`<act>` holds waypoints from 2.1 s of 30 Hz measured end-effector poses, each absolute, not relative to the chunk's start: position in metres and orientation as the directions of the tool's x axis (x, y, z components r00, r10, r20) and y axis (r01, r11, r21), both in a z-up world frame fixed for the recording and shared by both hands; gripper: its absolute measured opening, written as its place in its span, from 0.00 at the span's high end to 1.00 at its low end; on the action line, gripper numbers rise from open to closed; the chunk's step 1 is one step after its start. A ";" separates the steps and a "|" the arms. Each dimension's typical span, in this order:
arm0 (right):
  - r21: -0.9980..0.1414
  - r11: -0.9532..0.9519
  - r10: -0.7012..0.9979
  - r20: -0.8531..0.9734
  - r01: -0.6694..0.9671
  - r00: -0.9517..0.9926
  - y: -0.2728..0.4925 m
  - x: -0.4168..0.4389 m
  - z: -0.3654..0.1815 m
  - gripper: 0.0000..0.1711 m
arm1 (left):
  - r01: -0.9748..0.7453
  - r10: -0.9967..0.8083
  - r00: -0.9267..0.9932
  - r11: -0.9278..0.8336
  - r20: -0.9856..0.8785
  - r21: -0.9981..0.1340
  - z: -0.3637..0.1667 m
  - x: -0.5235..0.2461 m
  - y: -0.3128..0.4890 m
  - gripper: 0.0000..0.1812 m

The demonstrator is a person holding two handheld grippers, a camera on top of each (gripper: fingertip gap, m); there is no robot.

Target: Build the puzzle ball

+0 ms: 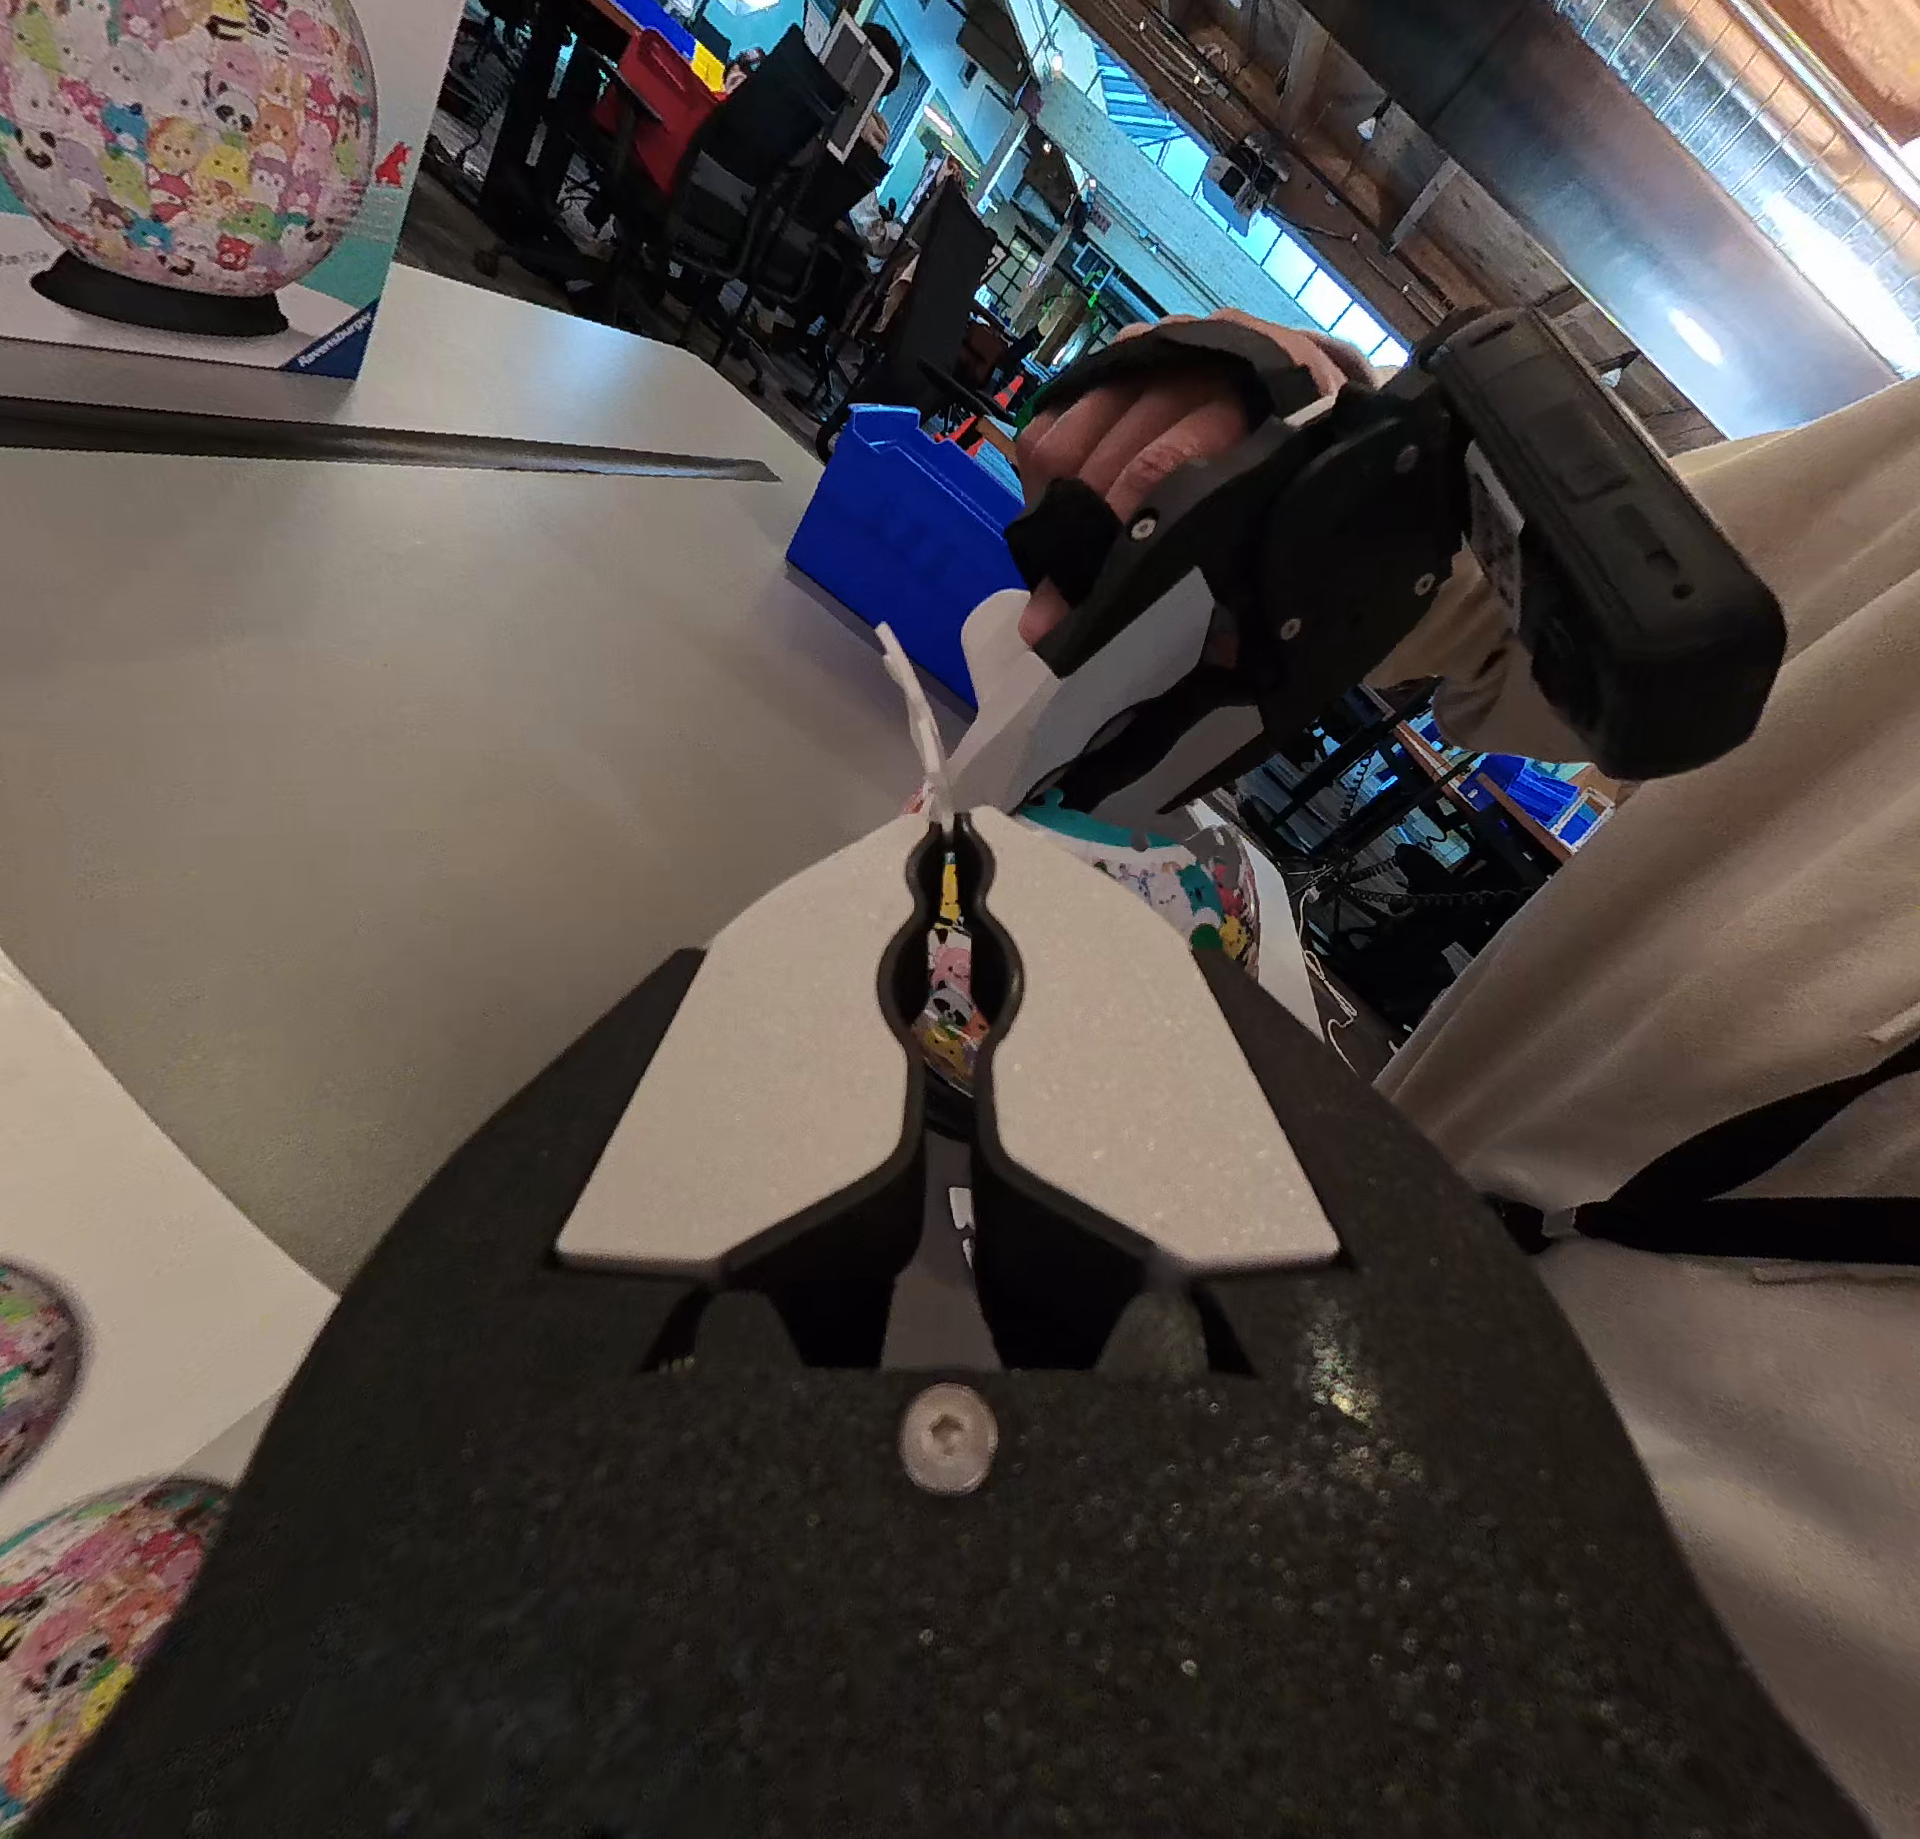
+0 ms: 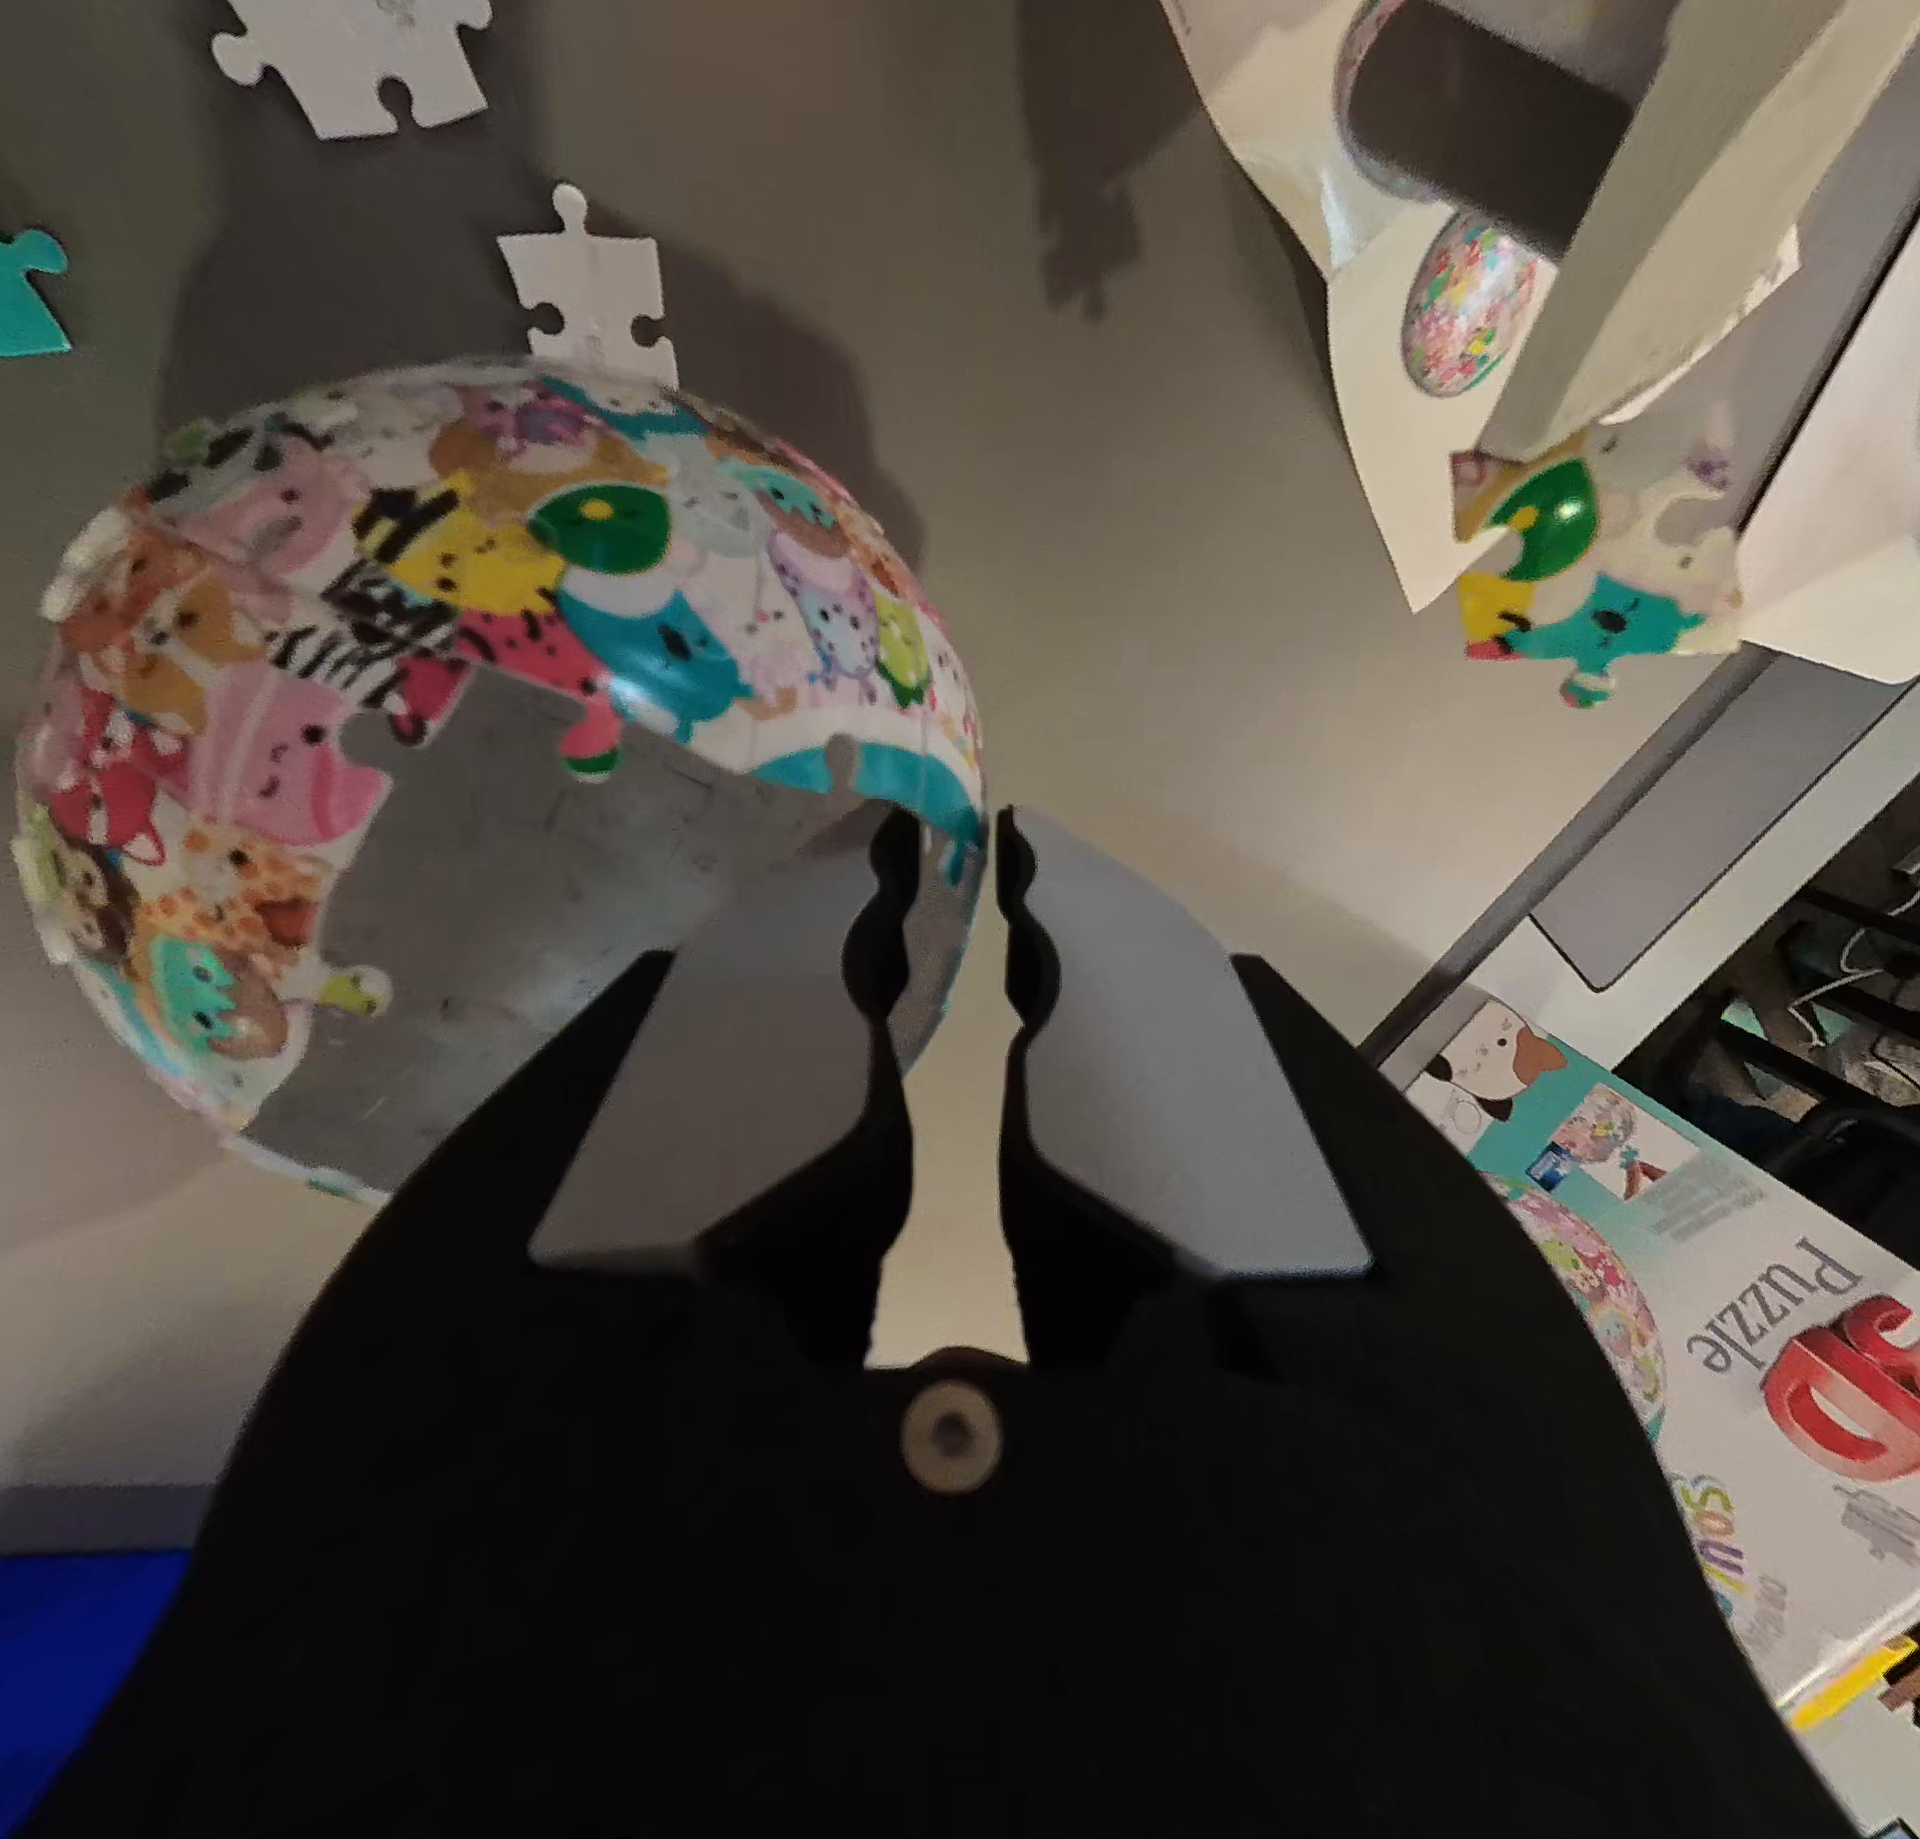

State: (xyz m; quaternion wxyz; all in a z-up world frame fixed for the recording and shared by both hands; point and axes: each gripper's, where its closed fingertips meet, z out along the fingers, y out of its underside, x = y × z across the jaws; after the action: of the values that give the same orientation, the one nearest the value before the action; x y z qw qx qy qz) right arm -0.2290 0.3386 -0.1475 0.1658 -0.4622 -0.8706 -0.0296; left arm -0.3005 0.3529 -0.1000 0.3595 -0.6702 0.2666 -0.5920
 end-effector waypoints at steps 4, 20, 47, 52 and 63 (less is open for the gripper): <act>-0.105 0.581 0.787 0.322 0.807 -0.525 0.338 -0.232 -0.147 0.91 | 0.067 -0.783 0.155 -0.601 0.603 -0.797 -0.100 -0.300 0.353 0.99; -0.099 0.588 0.775 0.354 0.803 -0.523 0.342 -0.234 -0.147 0.98 | 0.070 -0.783 0.159 -0.599 0.601 -0.798 -0.100 -0.301 0.353 0.99; -0.108 0.571 0.785 0.363 0.814 -0.503 0.341 -0.231 -0.143 0.97 | 0.052 -0.788 0.154 -0.596 0.596 -0.801 -0.100 -0.296 0.349 0.99; -0.109 0.565 0.789 0.361 0.818 -0.497 0.340 -0.232 -0.143 0.98 | 0.061 -0.790 0.156 -0.592 0.593 -0.804 -0.097 -0.298 0.349 0.99; -0.102 0.550 0.799 0.356 0.829 -0.485 0.340 -0.229 -0.144 0.98 | 0.062 -0.790 0.152 -0.593 0.594 -0.803 -0.097 -0.298 0.349 0.99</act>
State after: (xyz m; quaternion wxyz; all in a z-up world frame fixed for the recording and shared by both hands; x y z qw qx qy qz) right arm -0.2290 0.3402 -0.1442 0.1838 -0.4727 -0.8608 -0.0415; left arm -0.2975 0.3487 -0.0969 0.3600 -0.6683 0.2723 -0.5913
